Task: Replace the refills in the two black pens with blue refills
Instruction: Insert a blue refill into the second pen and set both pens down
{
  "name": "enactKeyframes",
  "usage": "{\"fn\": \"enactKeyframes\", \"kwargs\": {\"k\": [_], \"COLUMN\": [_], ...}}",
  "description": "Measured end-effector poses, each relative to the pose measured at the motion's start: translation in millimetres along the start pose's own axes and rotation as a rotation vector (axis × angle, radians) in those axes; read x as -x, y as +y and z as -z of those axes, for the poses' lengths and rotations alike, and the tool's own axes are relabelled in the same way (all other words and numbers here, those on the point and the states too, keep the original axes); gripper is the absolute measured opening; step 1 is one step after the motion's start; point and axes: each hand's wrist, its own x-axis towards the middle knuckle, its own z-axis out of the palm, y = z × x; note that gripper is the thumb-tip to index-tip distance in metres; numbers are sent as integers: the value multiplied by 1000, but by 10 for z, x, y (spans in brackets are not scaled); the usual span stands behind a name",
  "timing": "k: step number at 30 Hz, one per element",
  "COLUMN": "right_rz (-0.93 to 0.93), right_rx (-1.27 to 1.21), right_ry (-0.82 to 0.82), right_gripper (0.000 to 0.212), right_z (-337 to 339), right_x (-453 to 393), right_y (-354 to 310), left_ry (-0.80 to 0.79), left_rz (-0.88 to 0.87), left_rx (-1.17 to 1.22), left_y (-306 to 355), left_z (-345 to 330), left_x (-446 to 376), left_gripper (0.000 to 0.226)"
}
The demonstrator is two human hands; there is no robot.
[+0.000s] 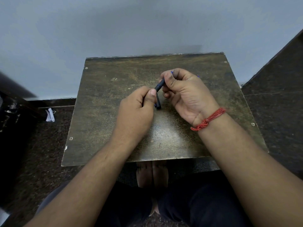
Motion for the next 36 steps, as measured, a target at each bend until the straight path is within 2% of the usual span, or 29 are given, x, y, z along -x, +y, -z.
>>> {"fn": "enactKeyframes", "kwargs": {"k": [7,11,13,18,23,33,36], "right_rz": [11,47,134,346,327,305,318], "right_rx": [19,31,190,900,1425,1652,1607], "right_ry": [104,104,131,205,93,-20,2], "right_gripper": [24,14,11,5,20,25,18], "right_z": [-107,-149,-127,-32,-141,-185,-131], "right_x": [22,31,18,28,86,92,48], "right_y": [26,62,72,59,114,152,121], "left_ry": [49,66,89,164,168,154,148], "left_rz": [-25,-21,-20,81,121,137,138], "left_rx": [-63,-61,-48,44,81,107,109], "left_y": [3,7,5,-64,-93,-110,-114], "left_z": [-26,-16,9,108,116,103,99], "left_x": [10,-6,-25,-99,-124,-123,-126], "left_gripper": [29,31,31,32,34,34,35]}}
